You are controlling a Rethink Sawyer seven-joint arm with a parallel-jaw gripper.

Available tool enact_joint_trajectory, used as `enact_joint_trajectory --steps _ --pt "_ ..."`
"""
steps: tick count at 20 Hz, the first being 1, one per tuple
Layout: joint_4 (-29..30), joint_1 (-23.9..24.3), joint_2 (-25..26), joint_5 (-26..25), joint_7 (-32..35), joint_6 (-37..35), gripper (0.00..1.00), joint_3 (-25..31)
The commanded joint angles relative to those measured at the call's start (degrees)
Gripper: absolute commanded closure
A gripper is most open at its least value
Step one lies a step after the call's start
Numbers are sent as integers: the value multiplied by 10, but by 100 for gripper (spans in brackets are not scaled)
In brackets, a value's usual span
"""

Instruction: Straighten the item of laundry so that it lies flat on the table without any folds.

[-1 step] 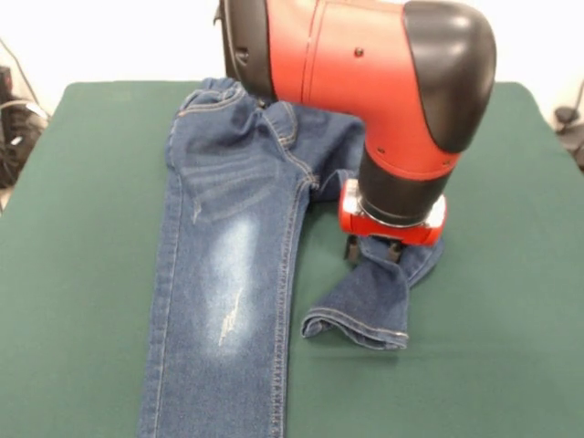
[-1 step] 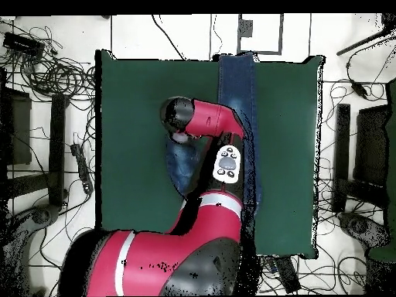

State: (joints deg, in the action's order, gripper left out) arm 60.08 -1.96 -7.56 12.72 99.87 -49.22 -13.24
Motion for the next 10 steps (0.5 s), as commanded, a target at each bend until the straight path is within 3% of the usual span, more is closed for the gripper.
enact_joint_trajectory --steps 1,10 --pt "45 15 41 20 107 9 100 65" --pt "62 18 20 20 88 36 100 73"
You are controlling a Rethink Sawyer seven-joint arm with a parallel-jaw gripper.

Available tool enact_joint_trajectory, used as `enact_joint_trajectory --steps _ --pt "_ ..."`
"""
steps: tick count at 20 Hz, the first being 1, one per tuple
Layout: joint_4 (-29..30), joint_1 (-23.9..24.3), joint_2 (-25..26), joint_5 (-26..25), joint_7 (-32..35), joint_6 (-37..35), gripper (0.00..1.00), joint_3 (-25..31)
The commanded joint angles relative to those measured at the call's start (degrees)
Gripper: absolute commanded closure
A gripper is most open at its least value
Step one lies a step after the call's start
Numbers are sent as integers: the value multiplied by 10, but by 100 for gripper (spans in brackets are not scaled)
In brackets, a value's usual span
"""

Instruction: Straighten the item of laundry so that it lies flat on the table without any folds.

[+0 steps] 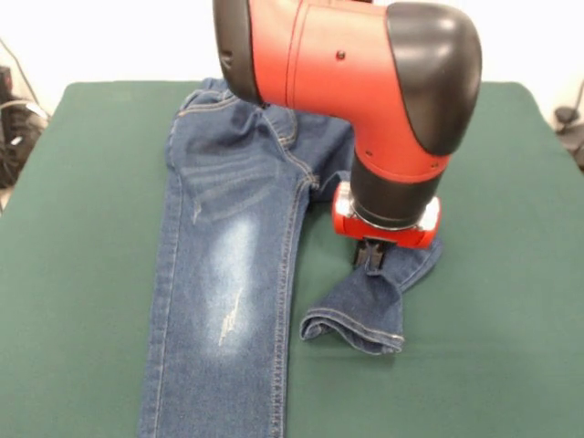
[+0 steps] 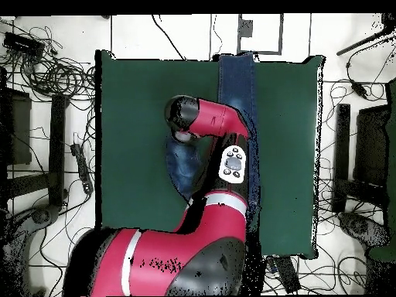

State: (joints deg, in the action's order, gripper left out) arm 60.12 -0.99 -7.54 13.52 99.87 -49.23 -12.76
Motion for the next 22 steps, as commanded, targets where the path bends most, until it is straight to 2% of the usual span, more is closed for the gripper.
enact_joint_trajectory --steps 1,6,11,14,22 --pt "71 15 13 16 78 46 100 80" --pt "125 63 -38 66 54 110 100 157" --pt "187 111 -85 132 59 139 100 242" --pt "224 136 -110 152 49 163 100 285" --pt "231 154 -122 165 77 146 100 308"
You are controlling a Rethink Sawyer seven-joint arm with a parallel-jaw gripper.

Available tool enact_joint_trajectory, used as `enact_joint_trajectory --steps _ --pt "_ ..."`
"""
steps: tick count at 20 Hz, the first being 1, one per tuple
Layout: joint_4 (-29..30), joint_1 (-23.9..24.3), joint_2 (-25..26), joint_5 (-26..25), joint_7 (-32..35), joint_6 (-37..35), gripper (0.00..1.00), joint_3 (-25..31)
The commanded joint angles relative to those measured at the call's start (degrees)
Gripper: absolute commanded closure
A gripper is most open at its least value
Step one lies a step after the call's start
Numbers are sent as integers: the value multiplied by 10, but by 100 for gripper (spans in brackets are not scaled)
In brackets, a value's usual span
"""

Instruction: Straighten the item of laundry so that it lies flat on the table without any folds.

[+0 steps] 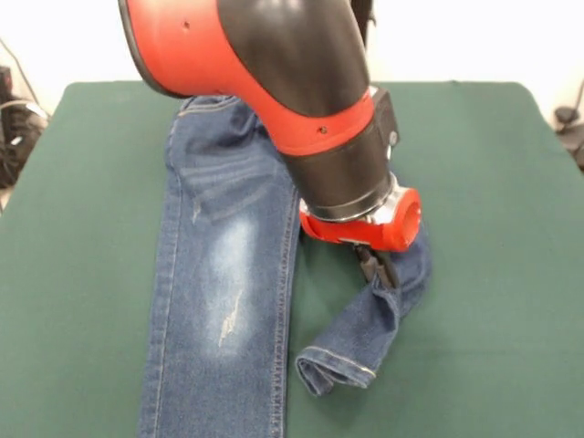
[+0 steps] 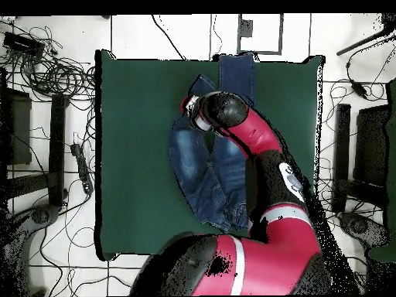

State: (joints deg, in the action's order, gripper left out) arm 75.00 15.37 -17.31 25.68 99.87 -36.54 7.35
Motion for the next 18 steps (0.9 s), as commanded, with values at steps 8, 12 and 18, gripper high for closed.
enact_joint_trajectory --steps 8,12,18 --pt "104 14 -22 38 62 41 100 143" --pt "115 23 -23 28 56 55 100 157" --pt "123 31 -20 19 56 67 100 170"
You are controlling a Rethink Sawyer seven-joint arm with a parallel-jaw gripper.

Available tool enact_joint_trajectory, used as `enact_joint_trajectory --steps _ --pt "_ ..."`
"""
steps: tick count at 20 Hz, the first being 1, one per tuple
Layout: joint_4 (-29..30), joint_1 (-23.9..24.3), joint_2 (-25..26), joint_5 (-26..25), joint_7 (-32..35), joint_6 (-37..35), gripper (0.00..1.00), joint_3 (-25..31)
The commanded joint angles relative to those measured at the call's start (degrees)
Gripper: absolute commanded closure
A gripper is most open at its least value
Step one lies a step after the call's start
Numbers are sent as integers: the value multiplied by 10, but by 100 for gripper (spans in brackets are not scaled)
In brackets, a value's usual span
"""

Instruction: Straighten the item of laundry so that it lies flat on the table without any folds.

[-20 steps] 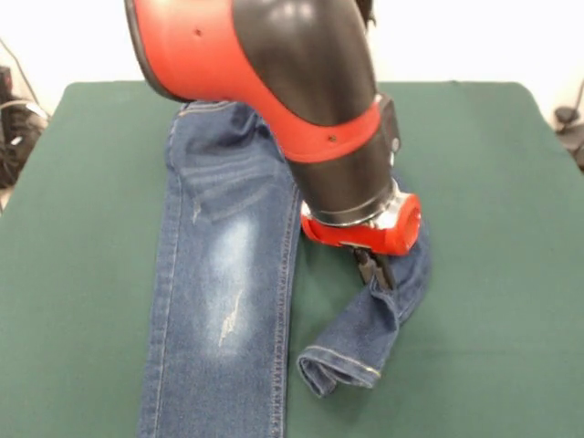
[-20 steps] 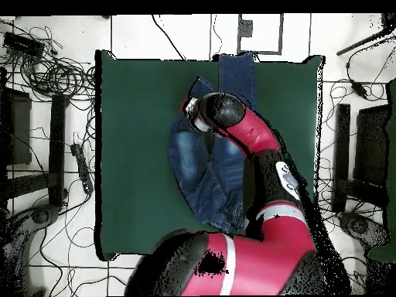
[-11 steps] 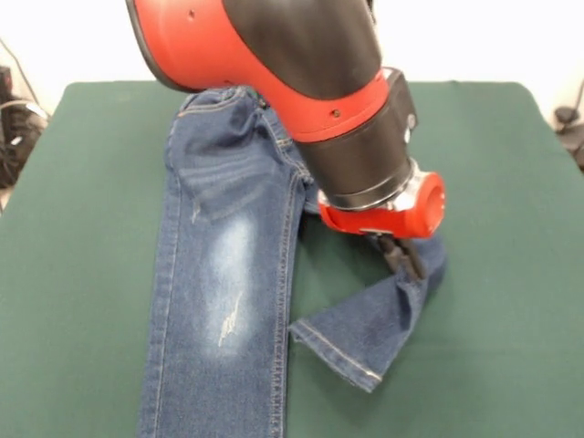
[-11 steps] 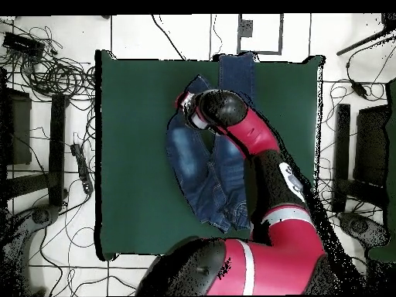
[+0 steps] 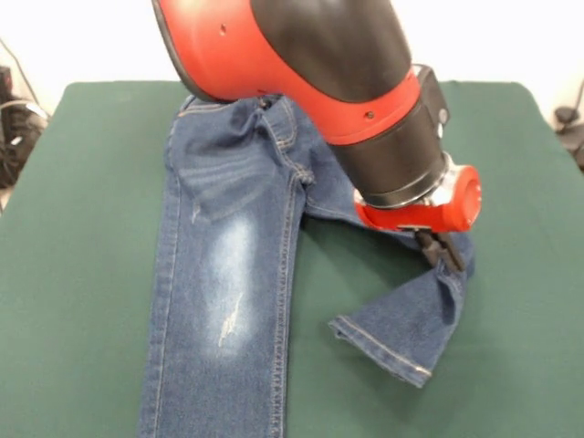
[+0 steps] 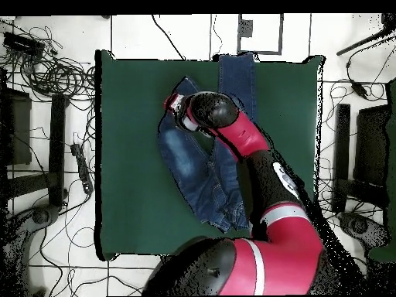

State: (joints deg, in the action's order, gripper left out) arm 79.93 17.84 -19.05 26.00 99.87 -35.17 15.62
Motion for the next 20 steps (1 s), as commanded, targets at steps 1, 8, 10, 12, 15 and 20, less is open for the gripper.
enact_joint_trajectory --steps 1,8,10,12,15,20 --pt "75 8 -3 14 55 54 100 89" --pt "52 32 24 9 20 31 100 125" --pt "39 49 44 10 -9 19 100 155" --pt "36 65 63 15 -26 26 100 189" --pt "43 93 90 19 -41 47 100 241" --pt "36 106 110 -7 -32 64 100 265"
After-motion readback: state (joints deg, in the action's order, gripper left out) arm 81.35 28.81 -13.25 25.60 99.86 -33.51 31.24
